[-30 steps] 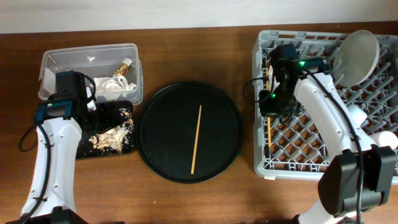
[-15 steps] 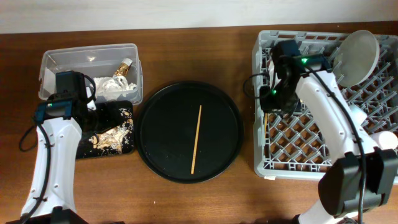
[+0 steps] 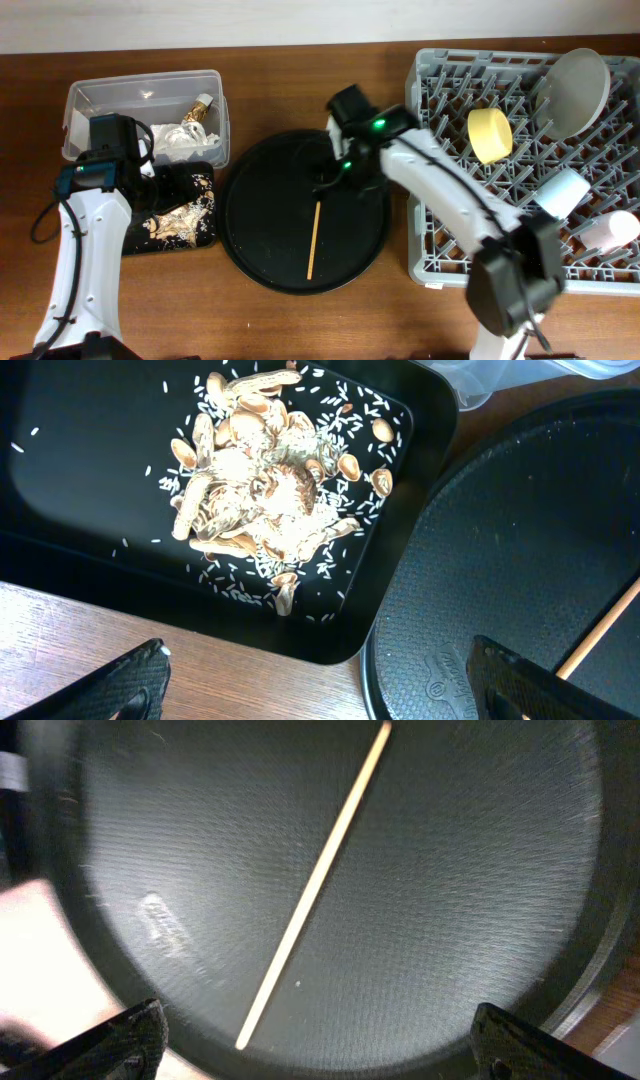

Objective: Sort waste into correct bins and load items into the dishwasher rack
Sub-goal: 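Return the right gripper to the tray and grasp the second chopstick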

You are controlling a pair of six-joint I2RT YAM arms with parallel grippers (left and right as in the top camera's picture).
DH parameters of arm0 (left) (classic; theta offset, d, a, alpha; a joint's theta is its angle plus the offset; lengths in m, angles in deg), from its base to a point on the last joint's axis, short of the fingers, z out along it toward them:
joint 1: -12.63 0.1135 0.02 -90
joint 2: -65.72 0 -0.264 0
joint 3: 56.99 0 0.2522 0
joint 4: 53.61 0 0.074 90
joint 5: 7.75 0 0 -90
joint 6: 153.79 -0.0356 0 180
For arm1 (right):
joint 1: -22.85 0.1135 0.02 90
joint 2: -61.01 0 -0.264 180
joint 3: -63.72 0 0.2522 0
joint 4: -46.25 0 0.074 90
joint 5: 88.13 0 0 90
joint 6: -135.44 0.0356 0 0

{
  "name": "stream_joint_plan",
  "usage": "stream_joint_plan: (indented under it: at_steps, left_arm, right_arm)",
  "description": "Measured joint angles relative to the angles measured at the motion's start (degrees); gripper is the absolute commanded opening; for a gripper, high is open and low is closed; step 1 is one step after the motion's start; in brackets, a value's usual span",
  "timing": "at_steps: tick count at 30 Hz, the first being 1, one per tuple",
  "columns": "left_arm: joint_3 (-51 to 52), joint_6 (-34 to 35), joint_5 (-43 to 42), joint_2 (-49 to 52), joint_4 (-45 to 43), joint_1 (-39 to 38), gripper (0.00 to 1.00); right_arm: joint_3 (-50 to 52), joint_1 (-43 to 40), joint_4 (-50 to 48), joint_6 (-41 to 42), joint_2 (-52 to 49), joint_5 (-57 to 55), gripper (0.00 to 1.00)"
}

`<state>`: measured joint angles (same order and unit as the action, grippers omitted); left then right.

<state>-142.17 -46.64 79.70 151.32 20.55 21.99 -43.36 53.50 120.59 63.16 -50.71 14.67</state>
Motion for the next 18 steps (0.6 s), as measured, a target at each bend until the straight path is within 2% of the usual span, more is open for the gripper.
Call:
stream_joint_plan:
  at_steps: [8, 10, 13, 16, 18]
  left_arm:
    - [0.00, 0.00, -0.02, 0.00, 0.00, 0.00, 0.95]
    - [0.00, 0.00, -0.02, 0.00, -0.02, 0.00, 0.94]
    - [0.00, 0.00, 0.00, 0.00, -0.02, 0.00, 0.95]
    - [0.00, 0.00, 0.00, 0.00, -0.02, 0.00, 0.95]
    - [0.00, 0.00, 0.00, -0.02, 0.00, 0.00, 0.95]
  right_arm:
    - [0.22, 5.92, -2.58, 7.50, -11.37, -3.34, 0.62]
    - [0.28, 6.34, -2.56, 8.81, -12.48, -3.52, 0.56]
    - [0.39, 6.47, -2.58, 10.43, -13.00, -3.74, 0.56]
    - [0.61, 6.47, -2.43, 12.00, -13.27, -3.87, 0.49]
    - [0.76, 6.47, -2.43, 12.31, -13.29, -4.15, 0.36]
